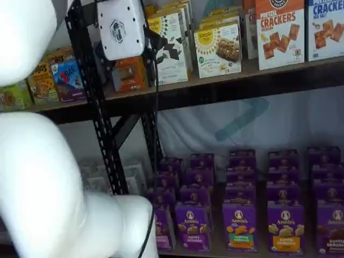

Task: Pick up the purple box with a pink patch in the middle, on the bottom shelf, the first box from the left

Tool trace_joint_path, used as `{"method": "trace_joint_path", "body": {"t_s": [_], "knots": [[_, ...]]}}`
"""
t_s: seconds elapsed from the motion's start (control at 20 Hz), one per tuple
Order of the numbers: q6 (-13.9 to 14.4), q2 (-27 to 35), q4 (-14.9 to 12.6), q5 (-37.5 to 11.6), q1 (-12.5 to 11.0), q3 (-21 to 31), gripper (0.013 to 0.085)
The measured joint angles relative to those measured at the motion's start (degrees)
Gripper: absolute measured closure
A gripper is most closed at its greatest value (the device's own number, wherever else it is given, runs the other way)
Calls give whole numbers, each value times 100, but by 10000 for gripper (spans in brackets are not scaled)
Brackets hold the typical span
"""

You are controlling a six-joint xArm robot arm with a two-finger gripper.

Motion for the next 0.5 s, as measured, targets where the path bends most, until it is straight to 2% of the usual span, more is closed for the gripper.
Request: {"method": "trace_joint_path", "body": {"t_s": [0.25, 0.5], "knots": [[-83, -54, 175, -95, -153, 51, 130], [-2, -103, 84, -207, -25, 163, 130]]}}
